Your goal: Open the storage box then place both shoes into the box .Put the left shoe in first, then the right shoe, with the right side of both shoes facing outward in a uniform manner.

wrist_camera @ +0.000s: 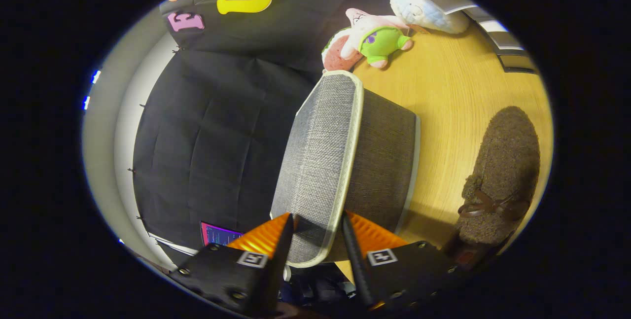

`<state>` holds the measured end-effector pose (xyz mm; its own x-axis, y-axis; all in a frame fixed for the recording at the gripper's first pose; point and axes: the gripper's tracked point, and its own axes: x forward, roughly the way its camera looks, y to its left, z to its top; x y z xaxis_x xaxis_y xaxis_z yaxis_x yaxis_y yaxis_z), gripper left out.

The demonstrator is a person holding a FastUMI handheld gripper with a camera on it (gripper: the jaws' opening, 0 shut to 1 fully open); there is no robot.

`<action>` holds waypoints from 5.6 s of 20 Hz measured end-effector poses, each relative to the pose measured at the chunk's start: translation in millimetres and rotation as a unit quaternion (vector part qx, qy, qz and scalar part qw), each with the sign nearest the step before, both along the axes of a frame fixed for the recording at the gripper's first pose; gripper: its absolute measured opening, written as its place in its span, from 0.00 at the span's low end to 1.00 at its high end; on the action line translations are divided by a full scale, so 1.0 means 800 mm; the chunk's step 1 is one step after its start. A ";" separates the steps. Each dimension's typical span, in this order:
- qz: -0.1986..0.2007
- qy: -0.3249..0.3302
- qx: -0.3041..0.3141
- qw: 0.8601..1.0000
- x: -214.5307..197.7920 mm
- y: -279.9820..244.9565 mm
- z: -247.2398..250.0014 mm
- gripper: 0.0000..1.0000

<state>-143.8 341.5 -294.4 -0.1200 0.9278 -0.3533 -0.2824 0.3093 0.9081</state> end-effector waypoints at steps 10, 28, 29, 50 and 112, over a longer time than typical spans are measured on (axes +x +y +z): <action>0.082 -0.014 0.040 0.996 -0.048 -0.004 0.049 0.19; 0.066 -0.030 0.090 0.993 -0.028 0.033 0.080 0.00; 0.072 -0.031 0.094 0.993 -0.033 0.036 0.083 0.00; 0.116 -0.045 0.007 0.992 -0.063 0.108 0.040 0.00; -0.163 -0.303 -0.415 0.842 0.130 -0.211 -0.109 0.24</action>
<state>-39.6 172.5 -381.5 0.5280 0.2793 -0.8020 -0.3936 0.9173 0.0603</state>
